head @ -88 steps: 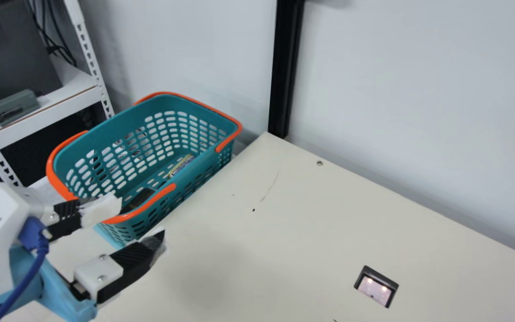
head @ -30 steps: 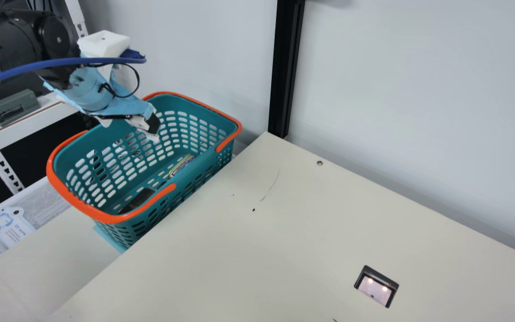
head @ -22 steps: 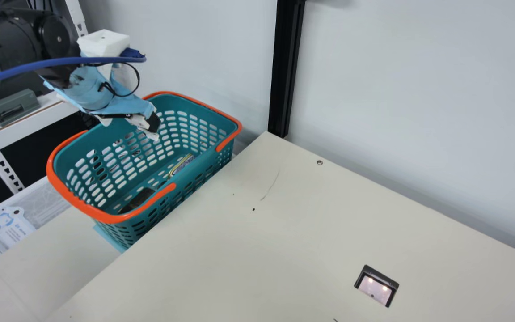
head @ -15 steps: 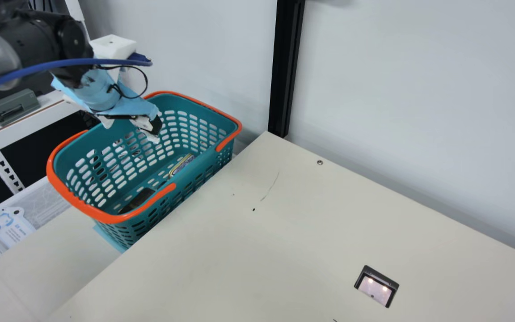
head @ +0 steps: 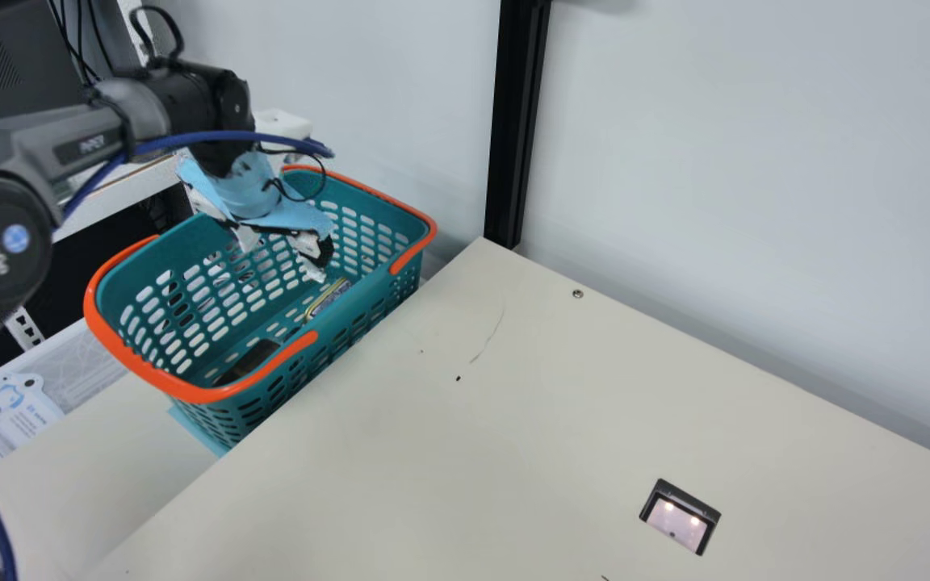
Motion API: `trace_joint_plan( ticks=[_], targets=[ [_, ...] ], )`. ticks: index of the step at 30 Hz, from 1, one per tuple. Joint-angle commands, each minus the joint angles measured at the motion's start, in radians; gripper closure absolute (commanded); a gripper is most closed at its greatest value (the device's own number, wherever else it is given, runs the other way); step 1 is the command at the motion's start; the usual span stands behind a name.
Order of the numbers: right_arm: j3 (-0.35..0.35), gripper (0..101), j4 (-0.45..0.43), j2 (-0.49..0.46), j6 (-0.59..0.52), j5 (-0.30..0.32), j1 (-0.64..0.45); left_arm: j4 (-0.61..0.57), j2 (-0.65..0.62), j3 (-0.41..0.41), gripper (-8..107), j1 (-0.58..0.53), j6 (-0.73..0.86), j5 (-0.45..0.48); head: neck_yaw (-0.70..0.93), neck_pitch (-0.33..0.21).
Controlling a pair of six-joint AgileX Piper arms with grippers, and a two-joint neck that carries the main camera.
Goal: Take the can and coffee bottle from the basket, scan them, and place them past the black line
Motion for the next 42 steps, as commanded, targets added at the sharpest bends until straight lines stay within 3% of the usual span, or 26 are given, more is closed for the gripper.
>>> trace_joint_plan(
  ticks=[1,21,36,37,38,42],
  targets=[
    [0.0,0,0.0,0.0,0.0,0.0,0.0,-0.024,0.057,-0.031,9,0.003,0.041,-0.006,0.013,-0.032],
    [0.0,0,0.0,0.0,0.0,0.0,0.0,-0.157,0.437,-0.384,9,0.037,0.311,0.079,0.013,-0.032],
    [0.0,0,0.0,0.0,0.0,0.0,0.0,-0.118,0.62,-0.625,9,-0.004,0.266,0.171,0.013,-0.032],
    [0.0,0,0.0,0.0,0.0,0.0,0.0,-0.115,0.628,-0.635,60,-0.006,0.254,0.18,0.013,-0.032],
    [0.0,0,0.0,0.0,0.0,0.0,0.0,-0.113,0.635,-0.645,89,-0.008,0.242,0.188,0.013,-0.032],
    [0.0,0,0.0,0.0,0.0,0.0,0.0,-0.114,0.645,-0.671,89,-0.006,0.192,0.225,0.013,-0.032]
  ],
)
